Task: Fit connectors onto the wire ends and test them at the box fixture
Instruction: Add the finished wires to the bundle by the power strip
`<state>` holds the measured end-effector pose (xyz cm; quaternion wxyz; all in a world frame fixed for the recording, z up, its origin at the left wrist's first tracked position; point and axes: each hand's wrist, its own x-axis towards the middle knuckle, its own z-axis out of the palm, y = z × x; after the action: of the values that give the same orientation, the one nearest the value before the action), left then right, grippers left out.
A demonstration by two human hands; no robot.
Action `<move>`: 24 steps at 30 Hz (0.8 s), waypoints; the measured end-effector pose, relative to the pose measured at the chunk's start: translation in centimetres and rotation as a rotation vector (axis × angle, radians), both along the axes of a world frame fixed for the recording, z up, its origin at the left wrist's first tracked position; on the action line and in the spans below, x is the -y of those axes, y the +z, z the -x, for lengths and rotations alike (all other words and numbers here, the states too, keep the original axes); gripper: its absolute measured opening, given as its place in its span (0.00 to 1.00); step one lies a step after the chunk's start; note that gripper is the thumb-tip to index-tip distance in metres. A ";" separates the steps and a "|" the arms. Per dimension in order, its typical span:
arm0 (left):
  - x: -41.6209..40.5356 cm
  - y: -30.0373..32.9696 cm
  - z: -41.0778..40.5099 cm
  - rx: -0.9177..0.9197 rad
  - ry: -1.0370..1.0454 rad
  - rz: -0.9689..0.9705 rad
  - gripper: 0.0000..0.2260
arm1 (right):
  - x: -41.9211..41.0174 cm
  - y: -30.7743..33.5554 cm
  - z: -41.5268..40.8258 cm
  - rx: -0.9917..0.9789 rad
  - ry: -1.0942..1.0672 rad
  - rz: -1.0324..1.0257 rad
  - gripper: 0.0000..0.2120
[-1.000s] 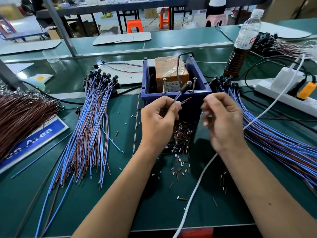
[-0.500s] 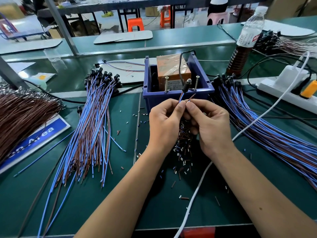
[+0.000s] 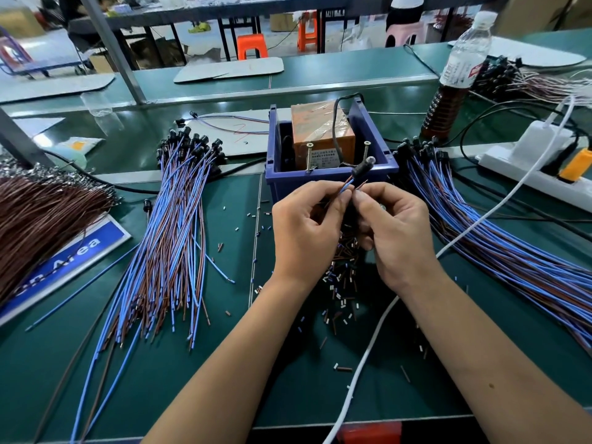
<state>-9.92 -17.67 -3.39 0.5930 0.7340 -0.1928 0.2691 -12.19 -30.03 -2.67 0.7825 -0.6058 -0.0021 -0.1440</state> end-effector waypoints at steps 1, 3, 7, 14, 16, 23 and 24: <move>-0.1 0.1 0.0 0.012 0.007 -0.006 0.03 | 0.0 0.0 0.0 -0.005 0.004 -0.007 0.10; -0.1 0.2 0.1 0.045 0.065 0.010 0.03 | -0.1 0.1 0.0 0.002 -0.003 -0.005 0.09; -0.3 0.5 0.4 0.126 0.362 0.105 0.04 | -0.1 0.3 0.2 0.125 -0.011 0.065 0.06; -0.2 1.0 0.2 -0.078 0.492 0.321 0.04 | 0.0 0.3 -1.0 0.244 -0.498 0.434 0.05; -0.2 1.1 0.3 -0.087 0.483 0.311 0.04 | -0.1 0.7 -1.4 0.288 -0.581 0.508 0.06; -0.2 1.2 0.5 -0.089 0.448 0.269 0.06 | -0.3 1.1 -1.7 0.298 -0.614 0.546 0.07; -0.2 1.2 0.5 -0.087 0.441 0.266 0.06 | -0.3 1.1 -1.7 0.296 -0.612 0.544 0.07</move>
<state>-10.43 -17.46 -2.20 0.6191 0.6848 0.0346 0.3828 -10.52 -29.73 -1.58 0.5067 -0.7356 0.0278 -0.4488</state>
